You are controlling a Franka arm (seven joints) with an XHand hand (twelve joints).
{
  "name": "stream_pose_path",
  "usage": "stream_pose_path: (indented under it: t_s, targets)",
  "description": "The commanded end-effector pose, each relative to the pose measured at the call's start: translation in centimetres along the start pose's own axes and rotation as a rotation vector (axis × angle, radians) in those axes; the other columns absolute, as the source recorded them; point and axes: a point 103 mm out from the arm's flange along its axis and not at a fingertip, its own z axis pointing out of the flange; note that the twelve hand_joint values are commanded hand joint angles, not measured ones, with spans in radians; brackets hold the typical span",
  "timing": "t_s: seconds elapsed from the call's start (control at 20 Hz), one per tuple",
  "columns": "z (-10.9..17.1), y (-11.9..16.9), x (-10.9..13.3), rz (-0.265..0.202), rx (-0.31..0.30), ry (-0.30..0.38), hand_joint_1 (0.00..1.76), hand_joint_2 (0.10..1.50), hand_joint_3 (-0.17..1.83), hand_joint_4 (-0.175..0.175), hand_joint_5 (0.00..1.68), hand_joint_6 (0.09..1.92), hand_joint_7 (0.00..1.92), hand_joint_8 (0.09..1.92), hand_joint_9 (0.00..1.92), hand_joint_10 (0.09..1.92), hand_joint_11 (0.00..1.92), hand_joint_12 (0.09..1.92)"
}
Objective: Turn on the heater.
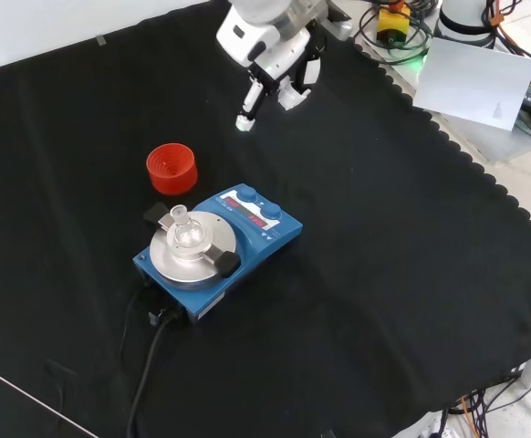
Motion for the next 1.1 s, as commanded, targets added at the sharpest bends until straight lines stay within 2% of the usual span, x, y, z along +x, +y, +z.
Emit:
stream_pose_path:
  t_s: [0.05, 0.2, 0.4, 1.1]
  targets:
    - [0.7, 0.6, 1.1, -0.072, 0.104, -0.003, 1.41, 0.69, 0.90, -0.032, 0.44, 0.09, 1.58, 1.54, 1.89, 1.21, 1.88, 1.18]
    - [0.8, 1.1, 1.1, -0.104, 0.154, 0.005, 1.47, 0.63, 1.05, -0.012, 0.36, 0.09, 1.61, 1.61, 1.89, 1.33, 1.86, 1.30]
    - [1.7, 1.7, 0.7, -0.124, 0.206, 0.022, 1.50, 0.59, 1.16, 0.003, 0.30, 0.09, 1.65, 1.63, 1.89, 1.38, 1.86, 1.36]
    - [4.8, 1.7, 0.5, -0.185, 0.281, 0.051, 1.51, 0.56, 1.22, 0.018, 0.25, 0.09, 1.66, 1.62, 1.90, 1.40, 1.86, 1.38]
